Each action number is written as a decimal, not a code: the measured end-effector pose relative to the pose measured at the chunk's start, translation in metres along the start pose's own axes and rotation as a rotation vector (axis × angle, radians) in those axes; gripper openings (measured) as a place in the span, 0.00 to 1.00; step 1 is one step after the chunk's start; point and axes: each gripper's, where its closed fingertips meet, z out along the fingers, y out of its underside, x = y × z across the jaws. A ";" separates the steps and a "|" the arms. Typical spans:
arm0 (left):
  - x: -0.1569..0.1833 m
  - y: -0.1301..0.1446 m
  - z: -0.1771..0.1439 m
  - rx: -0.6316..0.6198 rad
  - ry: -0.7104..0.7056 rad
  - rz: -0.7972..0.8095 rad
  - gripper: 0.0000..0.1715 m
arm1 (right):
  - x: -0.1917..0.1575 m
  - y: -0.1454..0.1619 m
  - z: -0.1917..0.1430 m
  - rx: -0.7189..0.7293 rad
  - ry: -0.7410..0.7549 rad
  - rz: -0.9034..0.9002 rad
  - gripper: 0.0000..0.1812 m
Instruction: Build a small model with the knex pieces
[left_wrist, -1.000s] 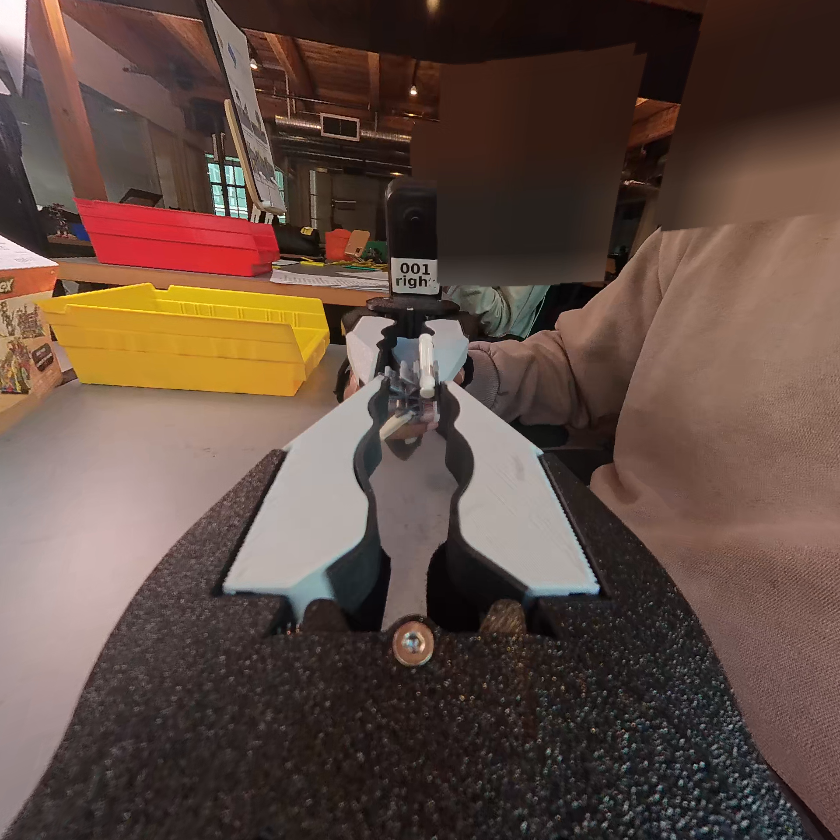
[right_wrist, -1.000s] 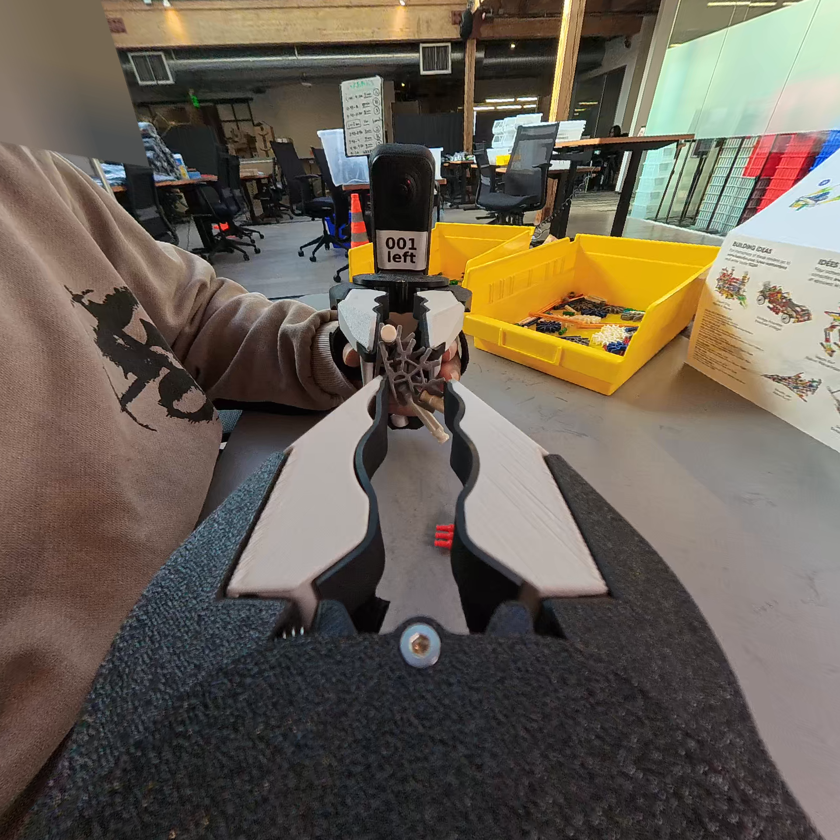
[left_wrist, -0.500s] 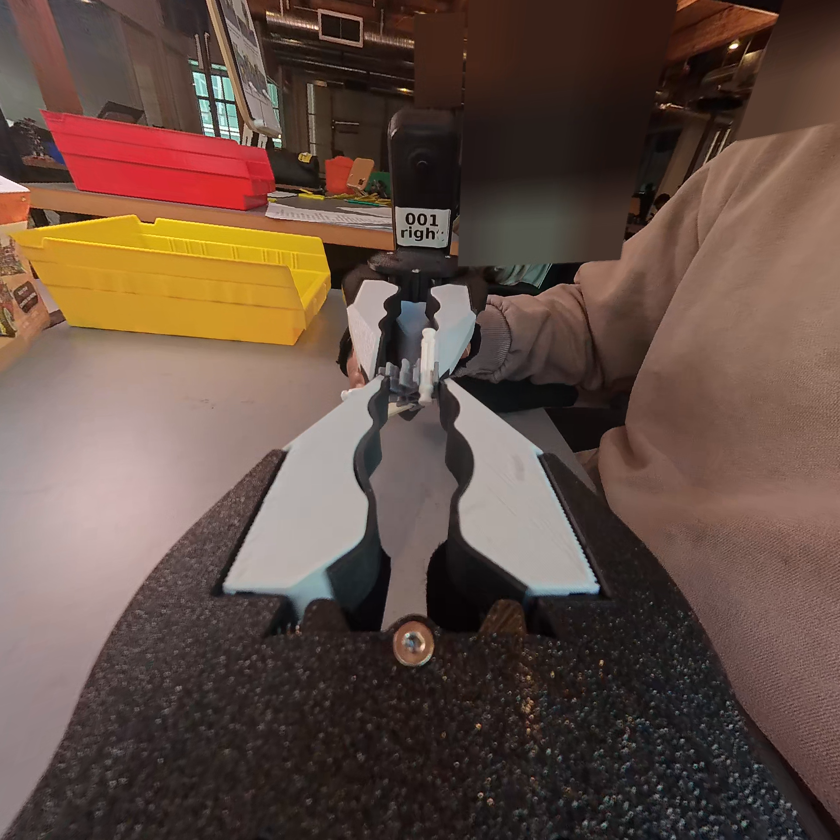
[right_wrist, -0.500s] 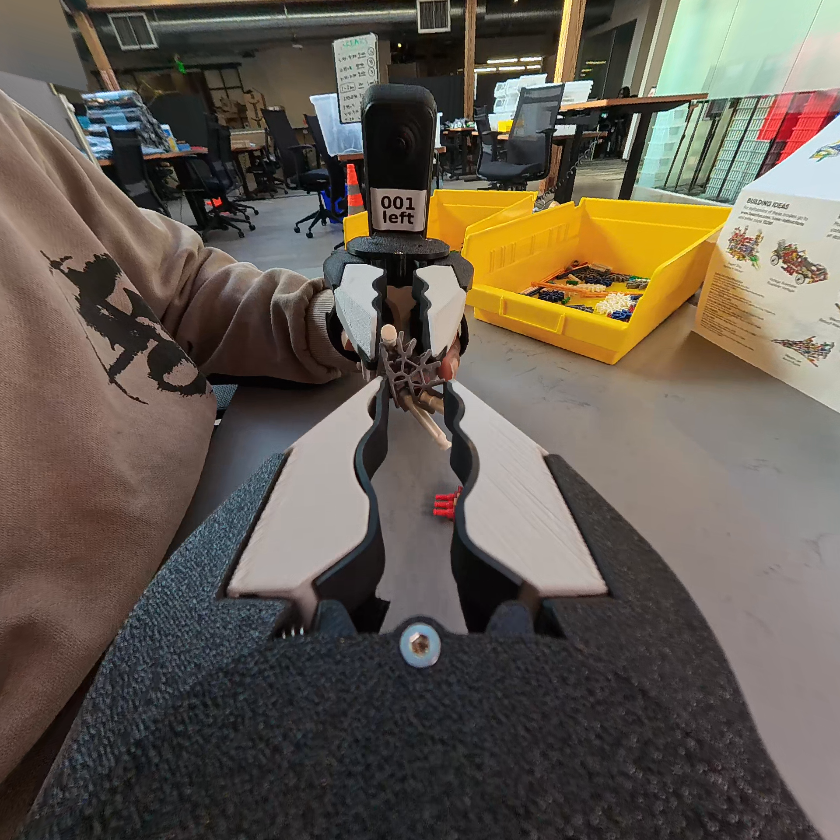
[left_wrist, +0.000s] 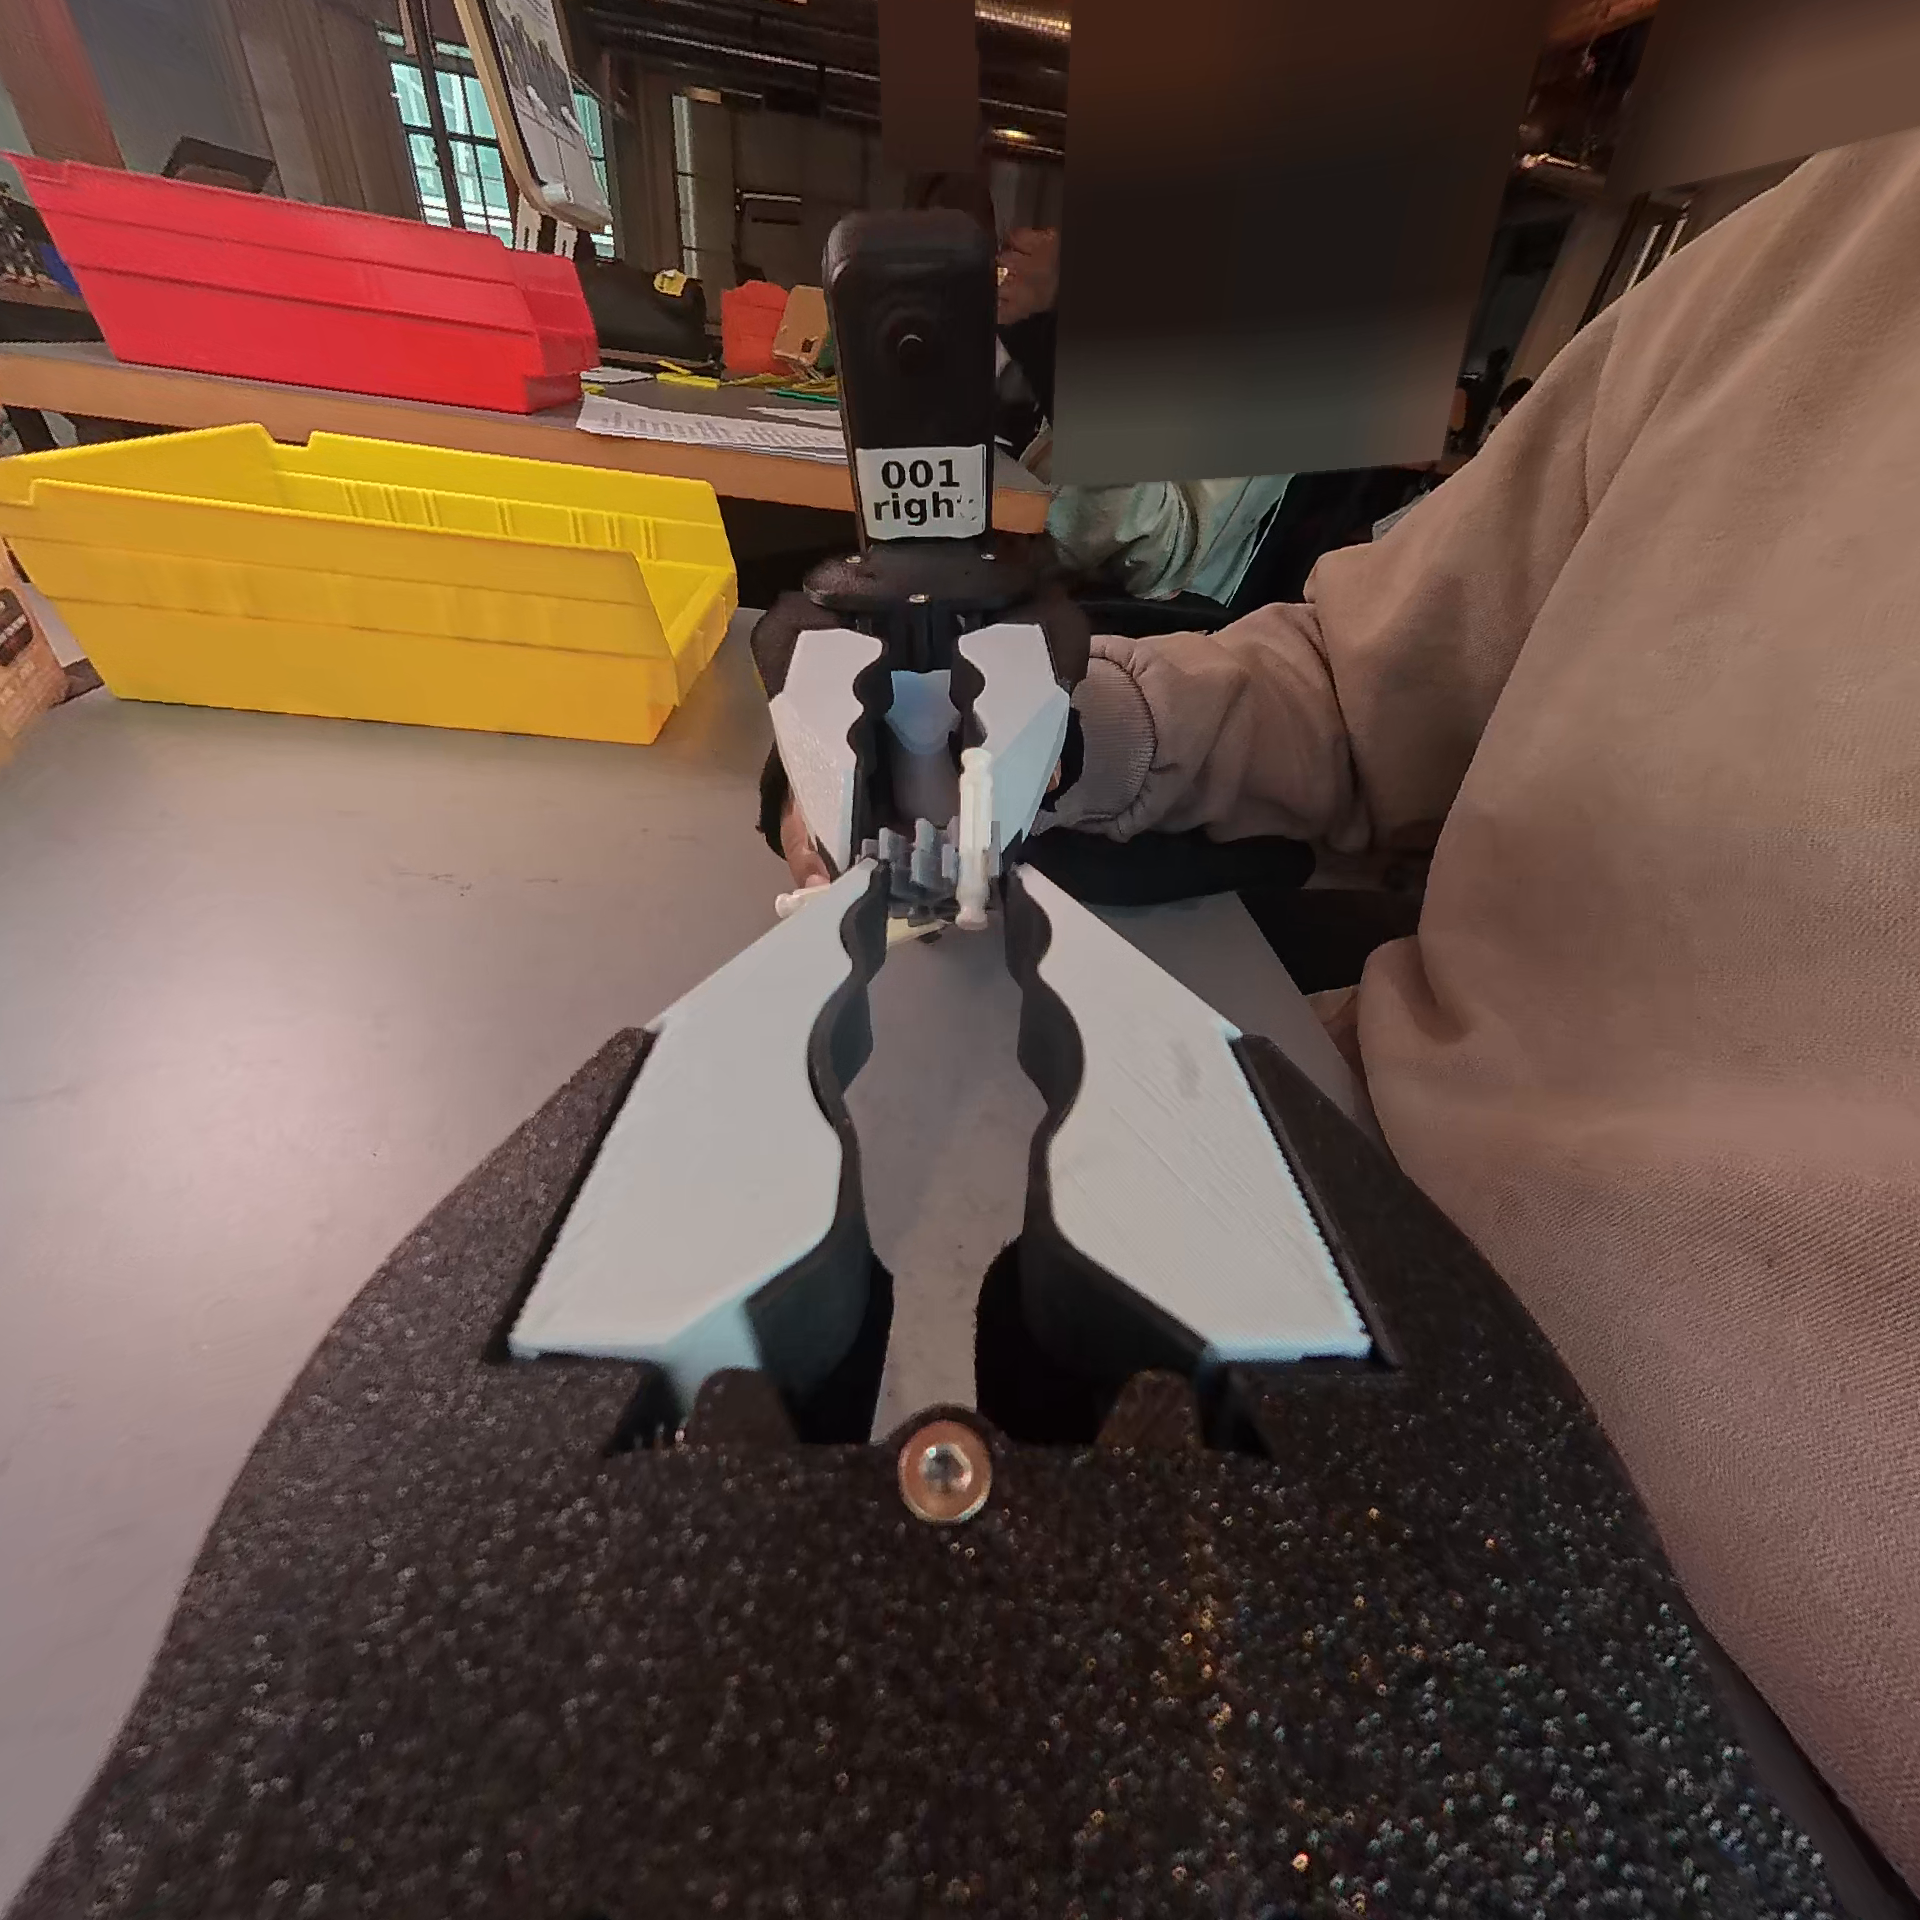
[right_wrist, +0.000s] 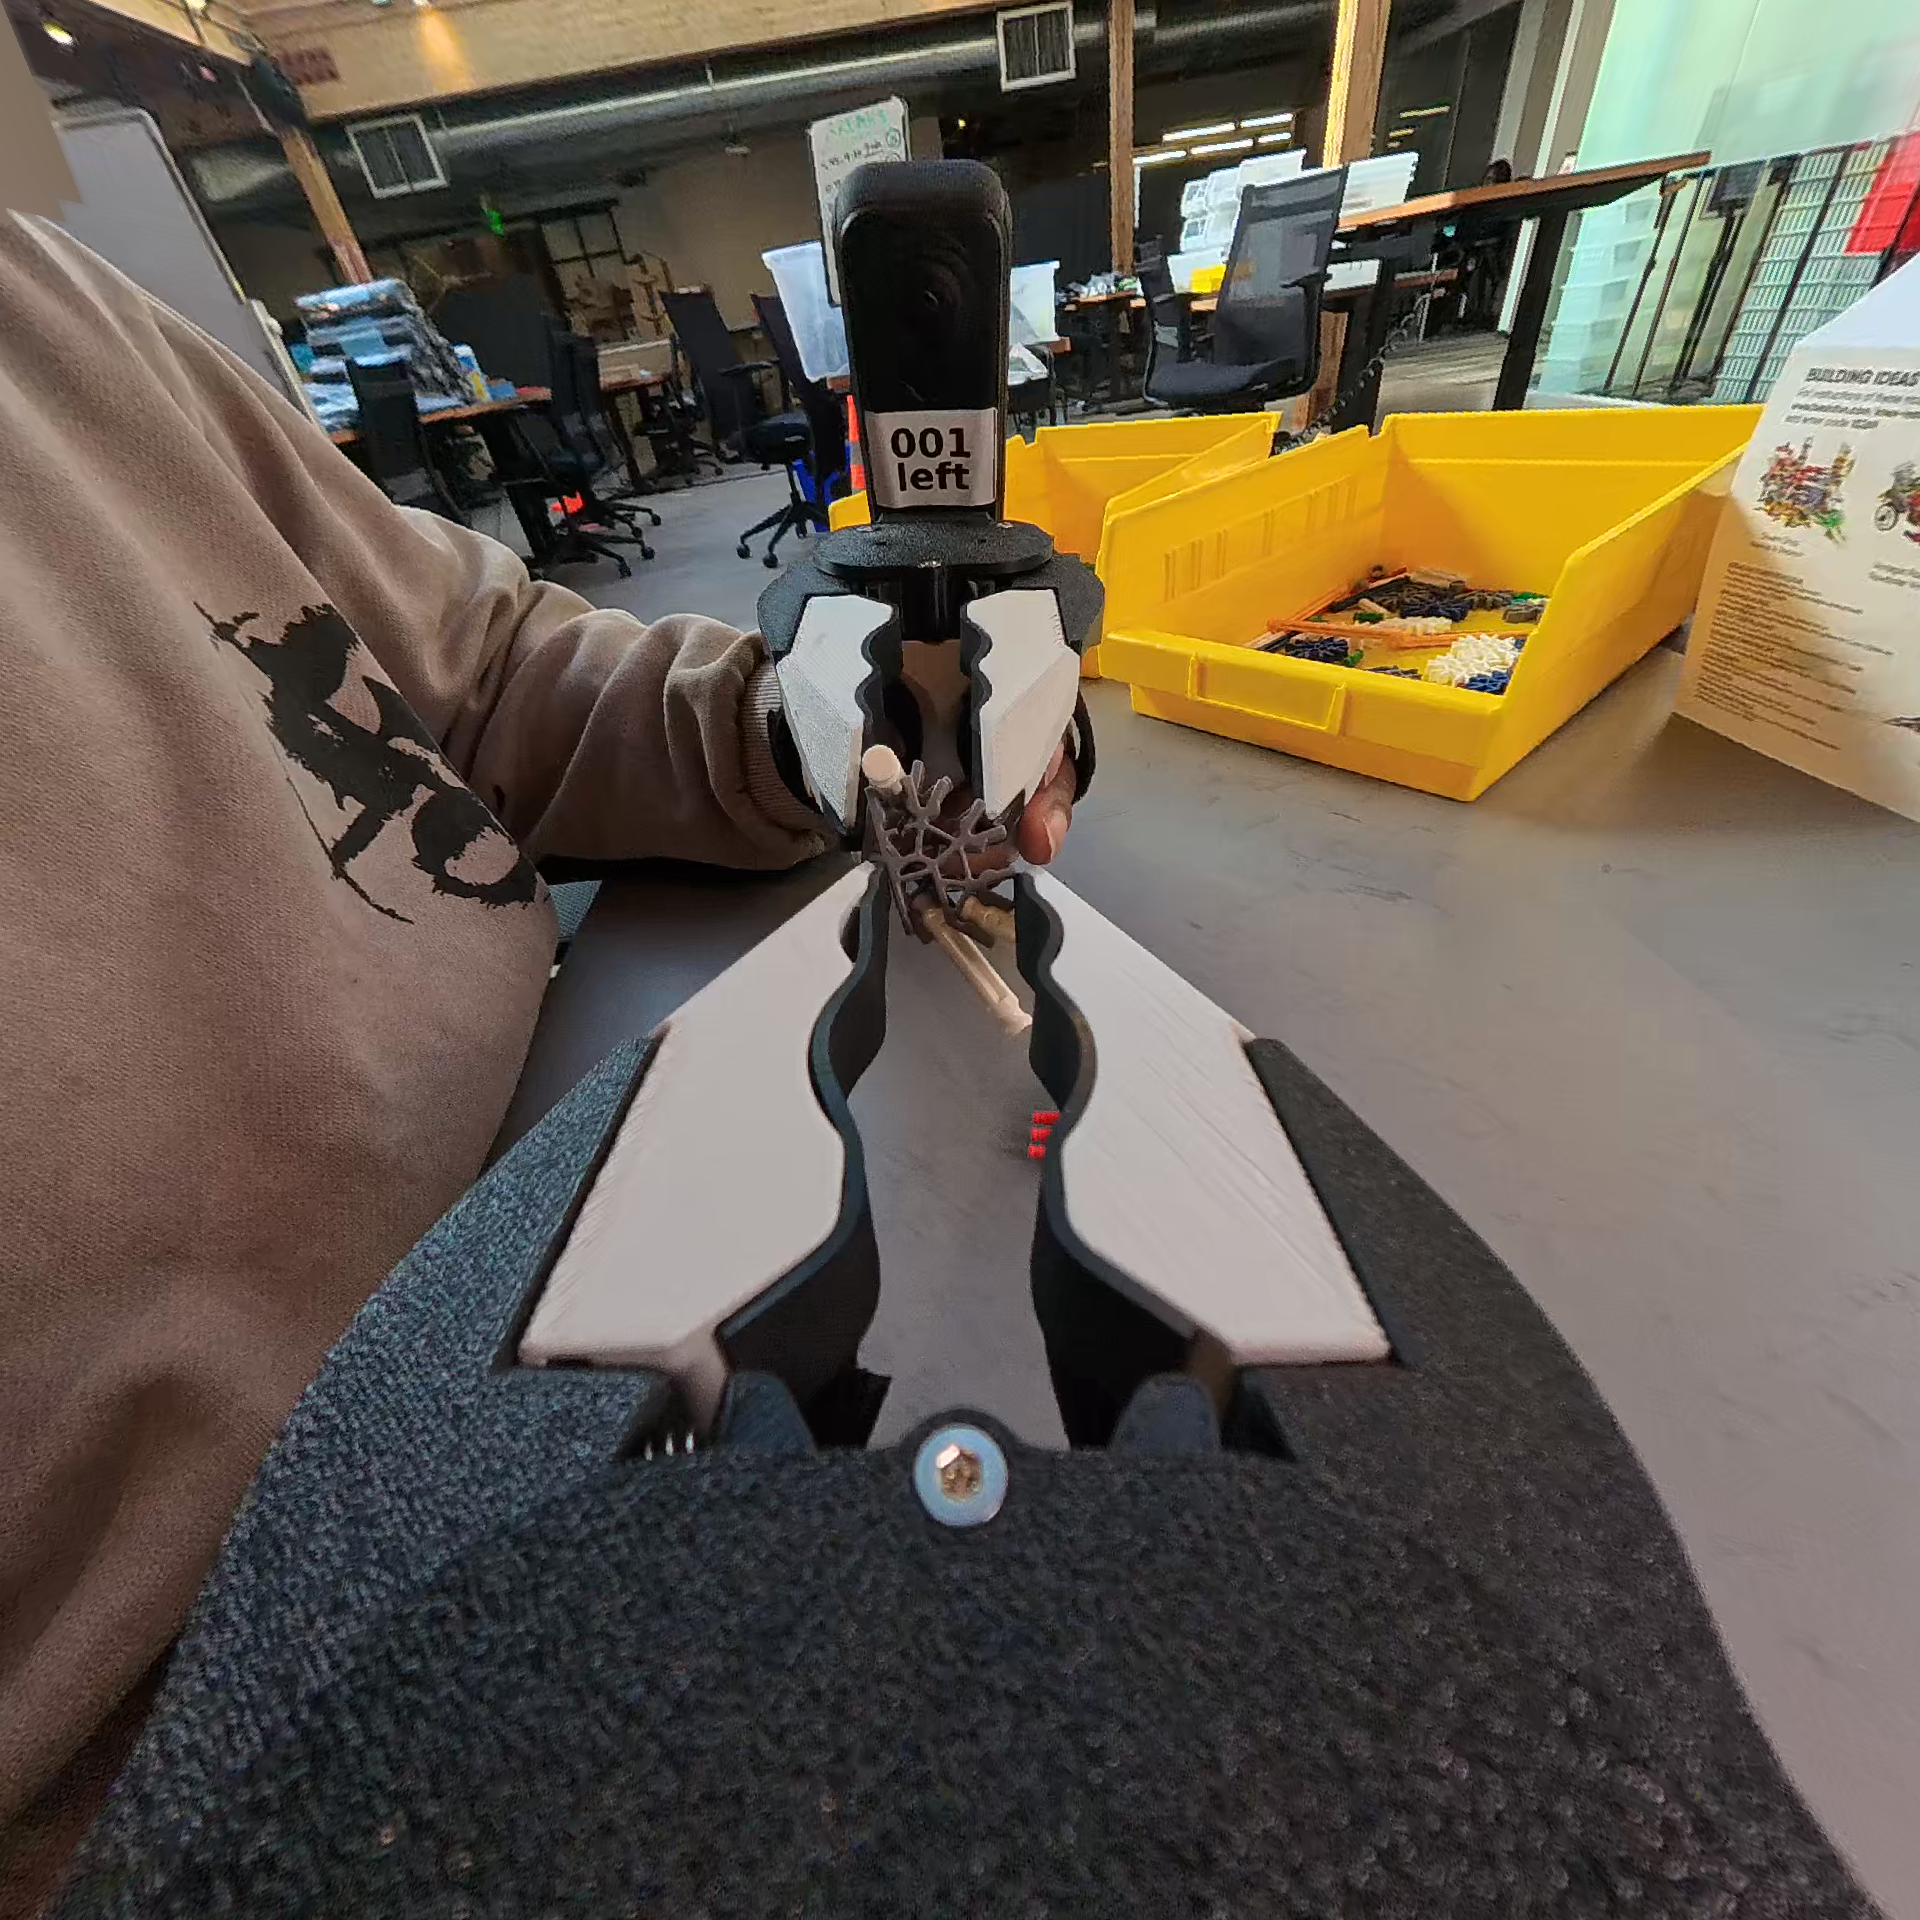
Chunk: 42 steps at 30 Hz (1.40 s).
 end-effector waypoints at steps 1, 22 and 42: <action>0.000 -0.001 0.000 -0.001 -0.003 0.006 0.13 | 0.000 -0.001 0.000 0.008 -0.008 0.010 0.12; 0.001 0.026 0.006 -0.142 0.000 0.048 0.13 | 0.000 0.026 0.000 -0.198 0.035 -0.174 0.12; 0.018 0.057 0.014 -0.298 0.082 0.109 0.13 | -0.015 0.065 0.001 -0.403 -0.035 -0.281 0.12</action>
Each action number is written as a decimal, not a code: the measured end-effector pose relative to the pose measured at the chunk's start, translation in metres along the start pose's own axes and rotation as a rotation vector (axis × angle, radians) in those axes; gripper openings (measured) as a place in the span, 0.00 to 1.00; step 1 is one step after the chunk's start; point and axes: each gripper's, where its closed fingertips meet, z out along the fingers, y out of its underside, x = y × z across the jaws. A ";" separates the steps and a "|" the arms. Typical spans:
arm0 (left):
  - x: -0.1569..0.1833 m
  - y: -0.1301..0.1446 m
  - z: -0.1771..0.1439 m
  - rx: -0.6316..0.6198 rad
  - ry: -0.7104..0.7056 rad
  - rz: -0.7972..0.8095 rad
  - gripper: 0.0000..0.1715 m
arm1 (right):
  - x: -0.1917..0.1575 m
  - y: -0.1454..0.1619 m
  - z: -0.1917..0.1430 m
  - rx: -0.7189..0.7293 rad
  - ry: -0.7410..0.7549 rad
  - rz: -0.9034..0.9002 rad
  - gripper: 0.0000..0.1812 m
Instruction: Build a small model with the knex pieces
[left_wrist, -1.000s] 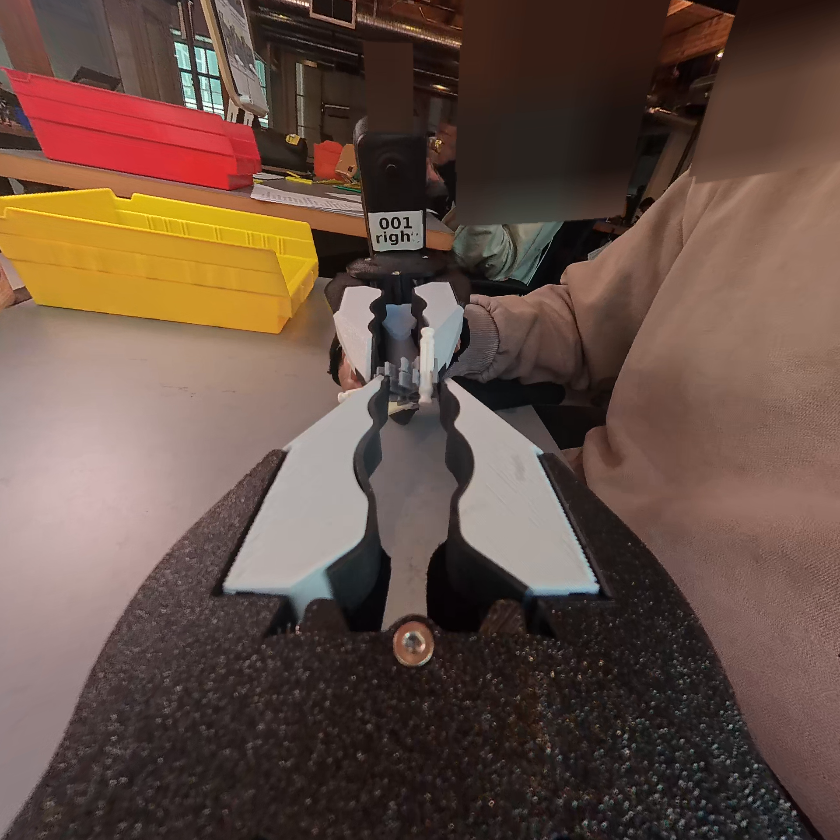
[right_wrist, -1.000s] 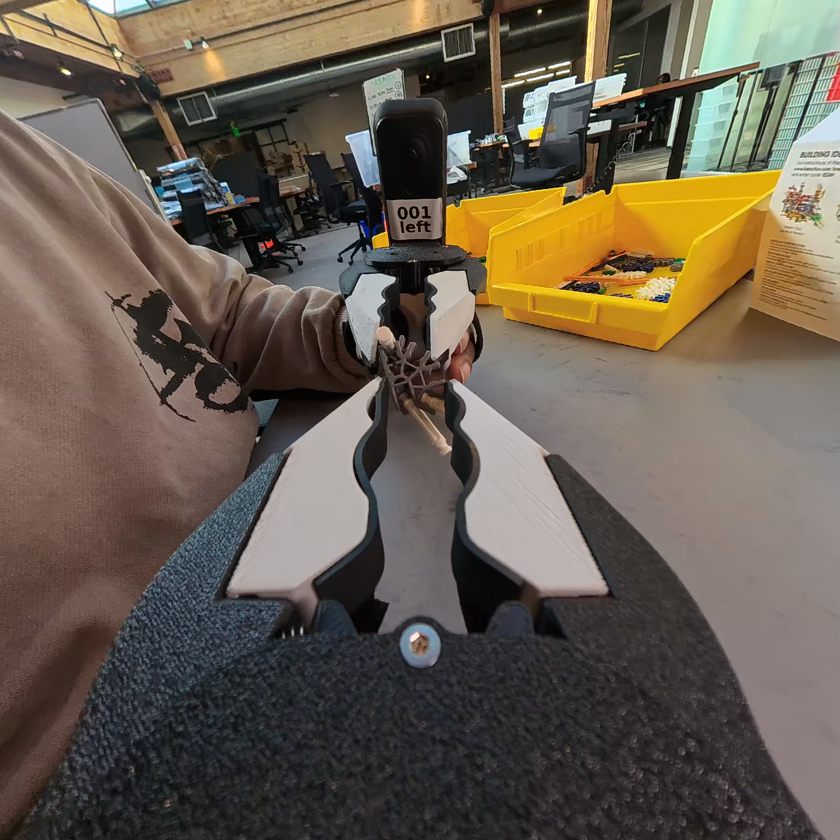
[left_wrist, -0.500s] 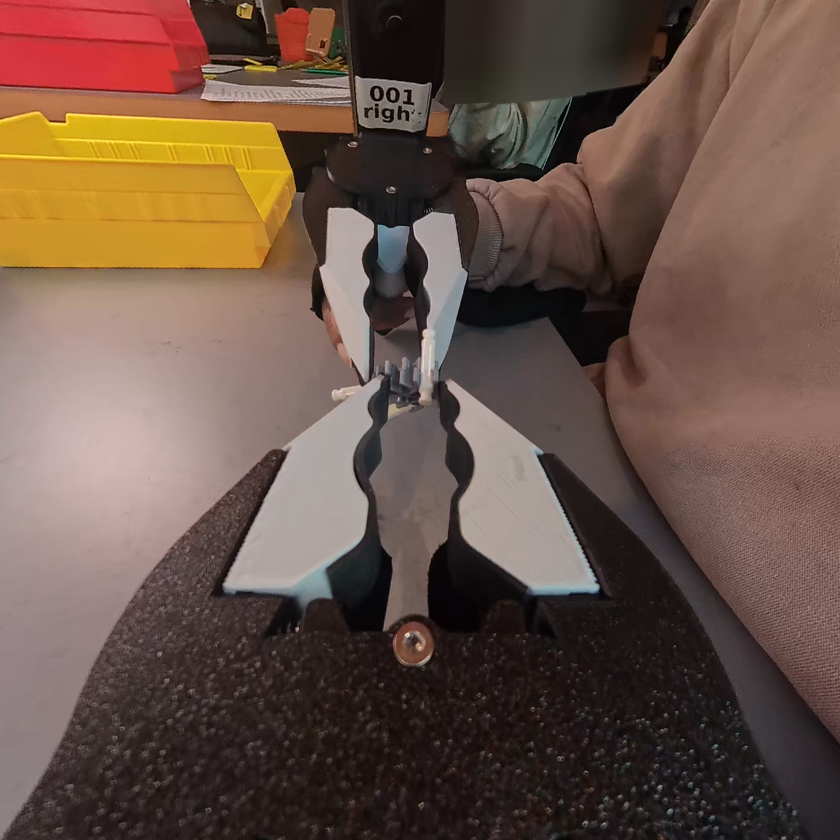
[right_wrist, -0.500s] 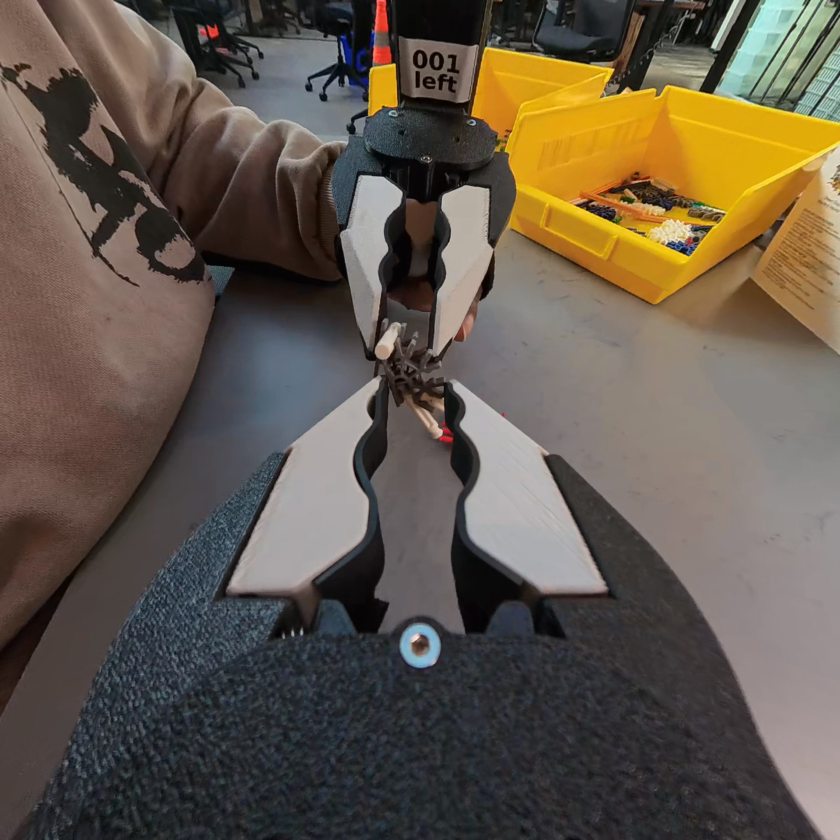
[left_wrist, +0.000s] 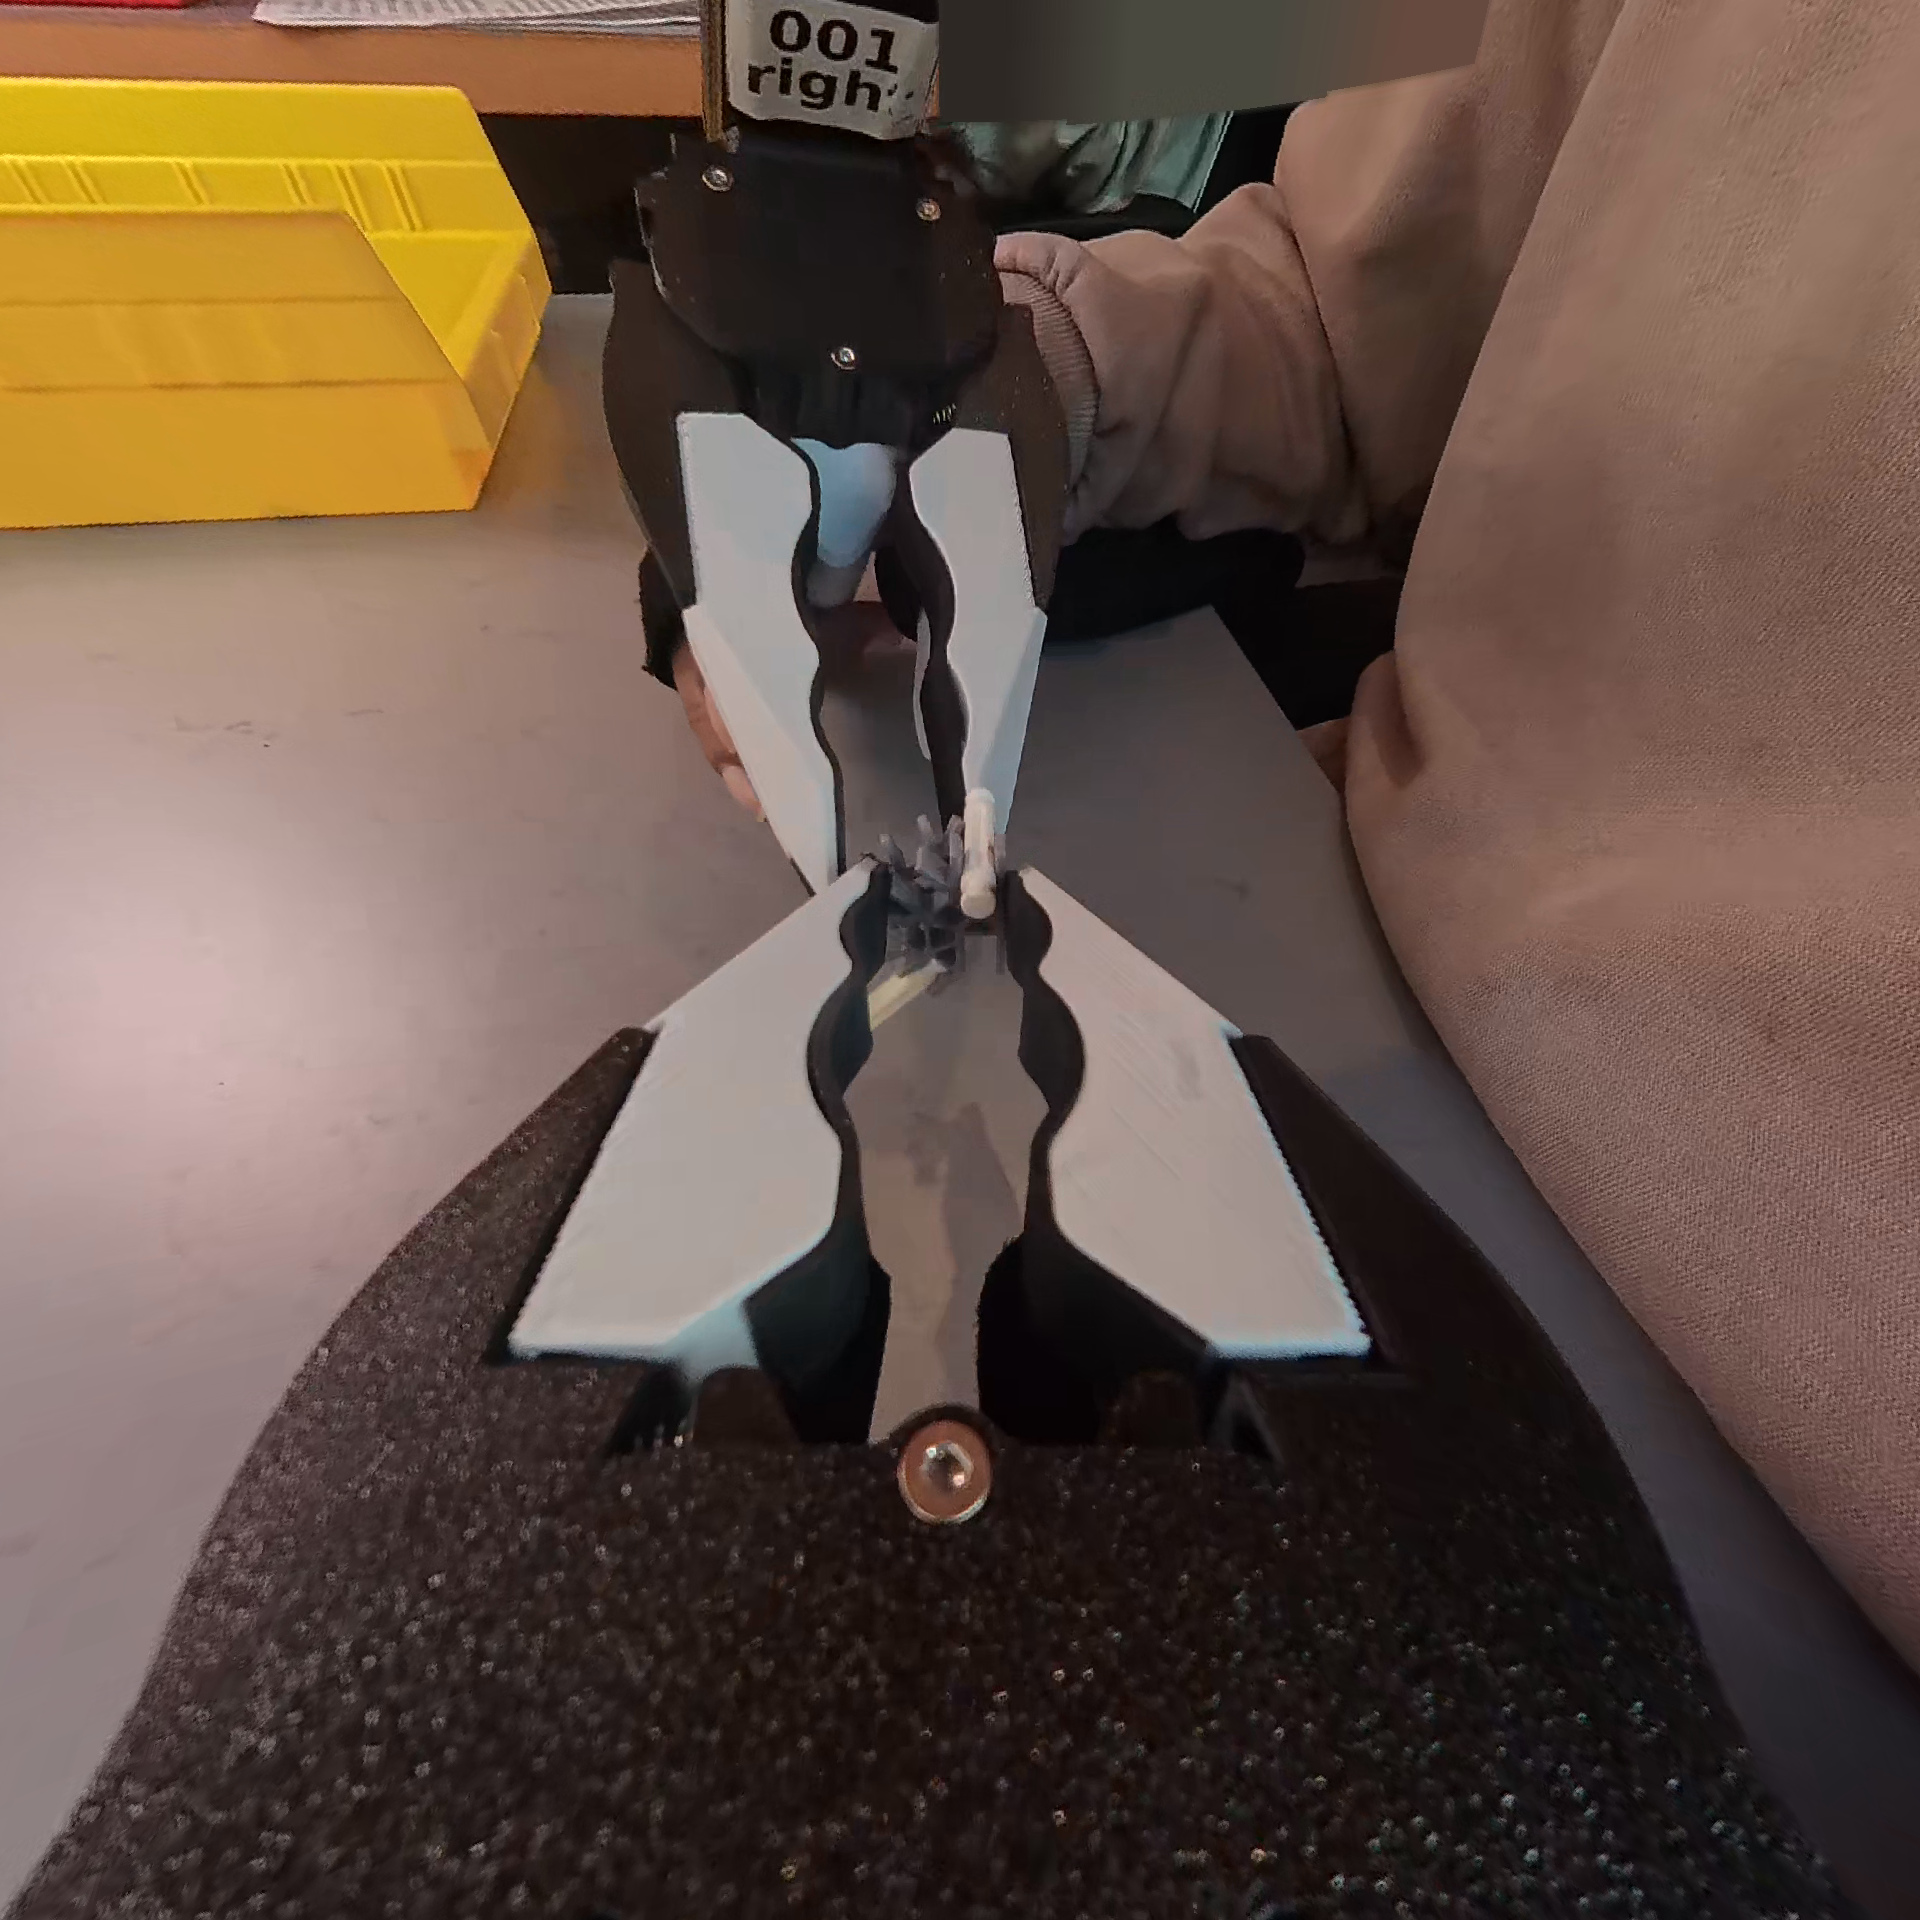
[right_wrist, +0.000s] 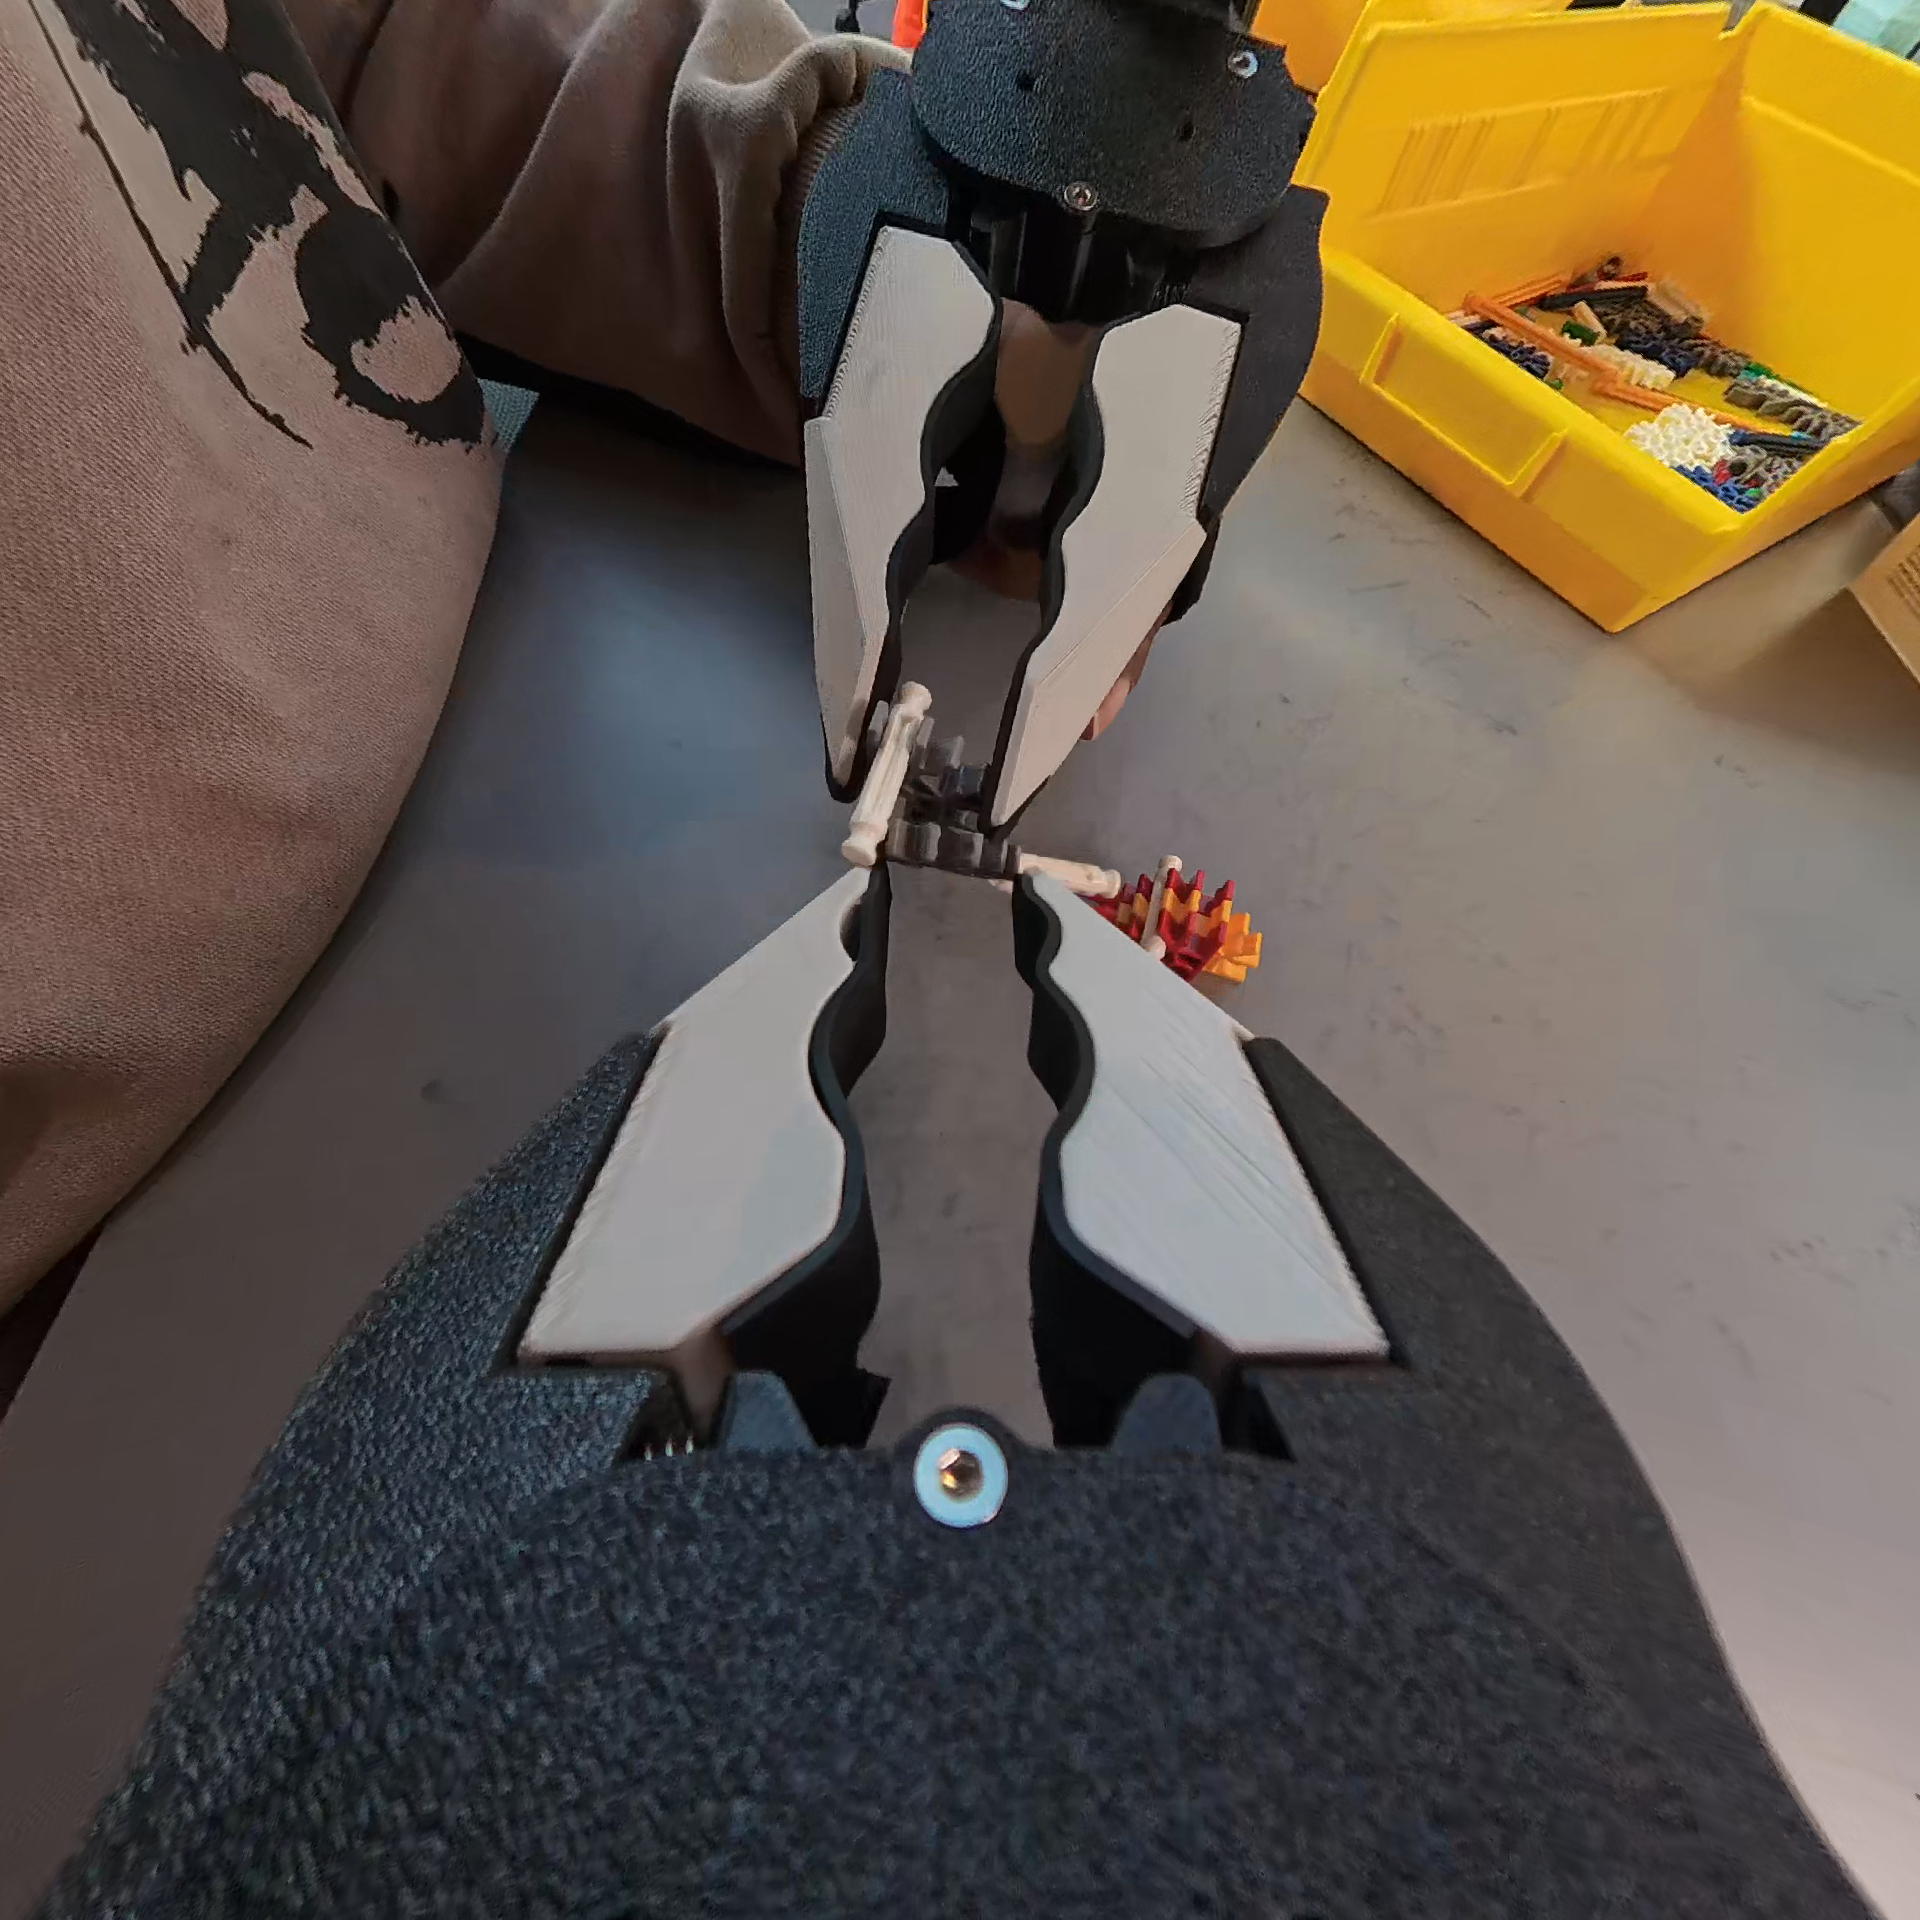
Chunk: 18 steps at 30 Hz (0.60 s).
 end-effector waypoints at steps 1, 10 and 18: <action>0.000 0.000 0.000 0.000 -0.002 0.003 0.13 | 0.000 0.001 0.000 -0.004 -0.004 0.001 0.12; 0.006 0.007 0.006 -0.044 0.015 0.047 0.13 | -0.001 0.006 -0.003 -0.030 0.006 -0.002 0.04; 0.007 0.023 0.013 -0.143 0.013 0.059 0.13 | -0.004 0.022 0.003 -0.128 -0.004 -0.019 0.05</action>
